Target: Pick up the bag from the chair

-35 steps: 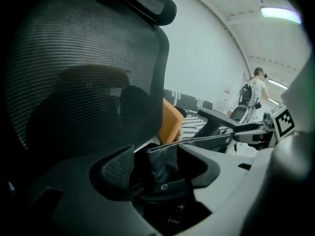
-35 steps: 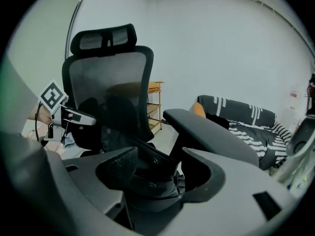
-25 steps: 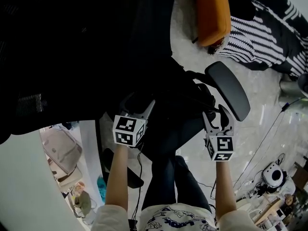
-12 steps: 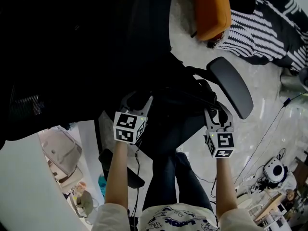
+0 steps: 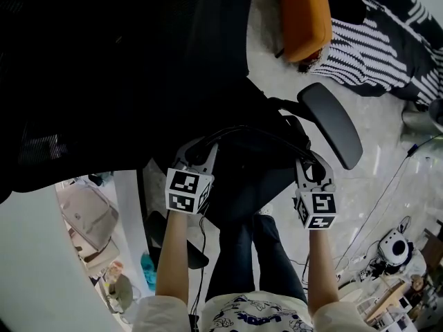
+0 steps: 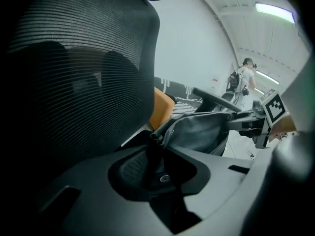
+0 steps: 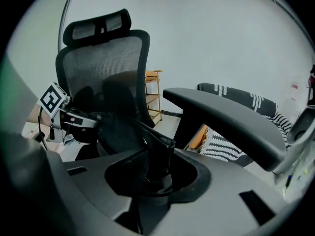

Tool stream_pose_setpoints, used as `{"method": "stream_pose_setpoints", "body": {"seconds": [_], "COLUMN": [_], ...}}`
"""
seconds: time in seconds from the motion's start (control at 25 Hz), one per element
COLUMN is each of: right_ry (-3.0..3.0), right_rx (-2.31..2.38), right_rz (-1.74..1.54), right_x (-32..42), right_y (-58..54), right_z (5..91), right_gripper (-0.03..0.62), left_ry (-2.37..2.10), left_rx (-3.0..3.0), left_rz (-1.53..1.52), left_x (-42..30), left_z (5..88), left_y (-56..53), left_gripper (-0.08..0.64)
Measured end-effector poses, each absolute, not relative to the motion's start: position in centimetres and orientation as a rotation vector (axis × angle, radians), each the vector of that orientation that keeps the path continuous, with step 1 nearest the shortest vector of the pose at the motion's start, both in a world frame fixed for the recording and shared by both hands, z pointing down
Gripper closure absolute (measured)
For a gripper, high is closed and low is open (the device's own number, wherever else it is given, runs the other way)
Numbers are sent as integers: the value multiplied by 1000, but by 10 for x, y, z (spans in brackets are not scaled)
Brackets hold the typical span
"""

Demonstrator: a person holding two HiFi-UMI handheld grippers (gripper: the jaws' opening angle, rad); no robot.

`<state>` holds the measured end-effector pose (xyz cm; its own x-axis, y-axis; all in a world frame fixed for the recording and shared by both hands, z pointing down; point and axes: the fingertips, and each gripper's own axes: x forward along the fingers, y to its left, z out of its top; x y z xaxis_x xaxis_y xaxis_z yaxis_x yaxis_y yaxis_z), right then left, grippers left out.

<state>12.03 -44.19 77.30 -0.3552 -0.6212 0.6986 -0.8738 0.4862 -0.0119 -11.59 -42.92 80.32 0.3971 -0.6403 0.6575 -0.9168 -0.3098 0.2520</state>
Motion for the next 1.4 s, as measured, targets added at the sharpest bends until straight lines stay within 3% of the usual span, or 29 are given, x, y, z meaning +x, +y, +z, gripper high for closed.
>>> {"method": "stream_pose_setpoints", "body": {"seconds": [0.4,1.4], "right_ry": [-2161,-2560], "right_rx": [1209,1202], "right_rz": [502,263], "right_x": [112,136], "right_y": [-414,-340], "right_z": [719,419], "right_gripper": [474,482], "left_ry": [-1445,-1916], "left_rx": [2079,2097], "left_rz": [584,306], "left_x": [-125,-91], "left_z": [730,409], "left_y": [-402,-280], "left_gripper": [469,472]}}
